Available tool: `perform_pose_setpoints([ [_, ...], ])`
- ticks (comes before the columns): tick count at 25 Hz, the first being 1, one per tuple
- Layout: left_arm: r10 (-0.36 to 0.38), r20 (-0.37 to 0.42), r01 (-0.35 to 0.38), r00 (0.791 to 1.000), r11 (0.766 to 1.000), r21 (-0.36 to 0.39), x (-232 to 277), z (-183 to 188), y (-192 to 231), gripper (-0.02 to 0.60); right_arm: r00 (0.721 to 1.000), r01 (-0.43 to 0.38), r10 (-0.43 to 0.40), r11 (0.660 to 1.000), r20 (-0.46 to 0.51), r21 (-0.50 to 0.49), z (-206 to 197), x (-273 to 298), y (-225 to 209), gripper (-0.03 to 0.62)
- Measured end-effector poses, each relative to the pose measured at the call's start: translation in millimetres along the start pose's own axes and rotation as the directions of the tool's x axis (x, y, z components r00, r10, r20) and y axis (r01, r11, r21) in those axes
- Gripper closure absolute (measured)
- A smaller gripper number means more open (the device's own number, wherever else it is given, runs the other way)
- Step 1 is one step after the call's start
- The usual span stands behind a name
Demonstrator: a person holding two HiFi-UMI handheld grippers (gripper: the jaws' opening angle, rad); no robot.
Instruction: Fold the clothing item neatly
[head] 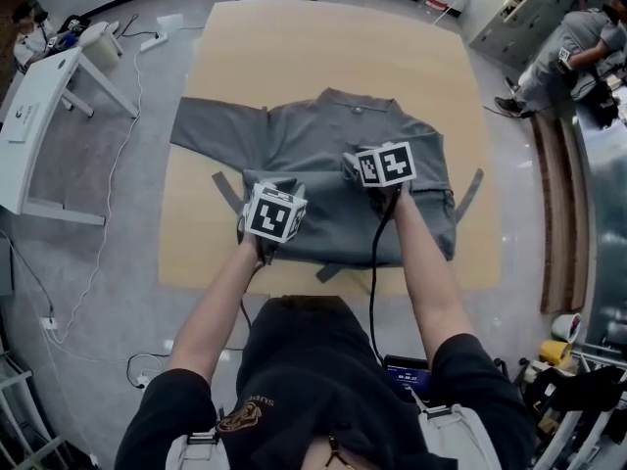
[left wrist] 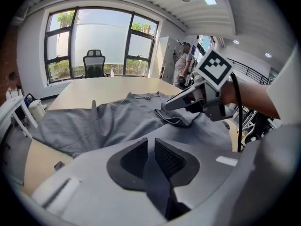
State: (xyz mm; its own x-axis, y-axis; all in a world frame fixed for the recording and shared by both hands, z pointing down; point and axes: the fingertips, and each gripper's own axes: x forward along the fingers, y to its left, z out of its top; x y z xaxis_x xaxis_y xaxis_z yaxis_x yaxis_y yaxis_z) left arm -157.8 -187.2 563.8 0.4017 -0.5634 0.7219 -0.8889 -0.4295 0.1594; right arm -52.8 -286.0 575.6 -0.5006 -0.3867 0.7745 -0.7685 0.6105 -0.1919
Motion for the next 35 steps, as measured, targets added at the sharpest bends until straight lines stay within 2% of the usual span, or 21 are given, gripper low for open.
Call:
perform_pose_setpoints([
  [4,0.016,-0.032,-0.015,0.999,1.0,0.026,-2,3,3,0.526,0.996,0.034,-0.026,0.995,-0.079,0.094,-6,36,-24,0.468],
  [7,0.031,-0.025,-0.03,0.999,0.999,0.024,-2,13,10,0.526,0.99,0.08,-0.066,0.991,-0.128,0.106,-18,49,-33,0.47],
  [8,0.034,-0.021,-0.033,0.999,0.999,0.019,-1,17,11,0.528,0.99,0.081,-0.067,0.991,-0.125,0.105,-18,49,-34,0.529],
  [9,0.034,-0.018,-0.034,0.999,0.999,0.015,-1,20,13,0.53,0.991,0.071,-0.059,0.992,-0.118,0.104,-16,48,-34,0.562],
  [10,0.034,-0.02,-0.033,0.999,0.999,0.013,-1,21,14,0.531,0.993,0.054,-0.043,0.993,-0.11,0.104,-14,46,-31,0.568],
  [14,0.023,-0.017,-0.022,1.0,1.0,0.008,-1,23,20,0.531,0.999,0.007,-0.002,0.994,-0.041,0.109,6,28,-22,0.569],
  [21,-0.024,-0.022,0.025,0.999,0.999,0.03,-7,22,26,0.534,0.992,0.055,-0.071,0.988,0.107,0.144,59,5,-33,0.568],
  [23,-0.029,-0.025,0.029,0.999,0.999,0.028,-11,20,33,0.534,0.993,0.051,-0.066,0.988,0.103,0.145,64,13,-31,0.568],
  [27,-0.017,-0.034,0.017,0.999,1.0,0.016,-20,12,54,0.534,0.997,0.07,-0.071,0.989,0.006,0.129,49,46,-32,0.566],
  [29,-0.004,-0.035,0.004,0.999,1.0,0.003,-26,8,67,0.534,0.997,0.081,-0.081,0.99,-0.011,0.113,44,54,-33,0.558],
  [35,0.011,-0.045,-0.012,0.999,1.0,-0.02,-37,-4,96,0.534,0.991,0.098,-0.105,0.992,0.084,0.082,56,27,-27,0.534],
])
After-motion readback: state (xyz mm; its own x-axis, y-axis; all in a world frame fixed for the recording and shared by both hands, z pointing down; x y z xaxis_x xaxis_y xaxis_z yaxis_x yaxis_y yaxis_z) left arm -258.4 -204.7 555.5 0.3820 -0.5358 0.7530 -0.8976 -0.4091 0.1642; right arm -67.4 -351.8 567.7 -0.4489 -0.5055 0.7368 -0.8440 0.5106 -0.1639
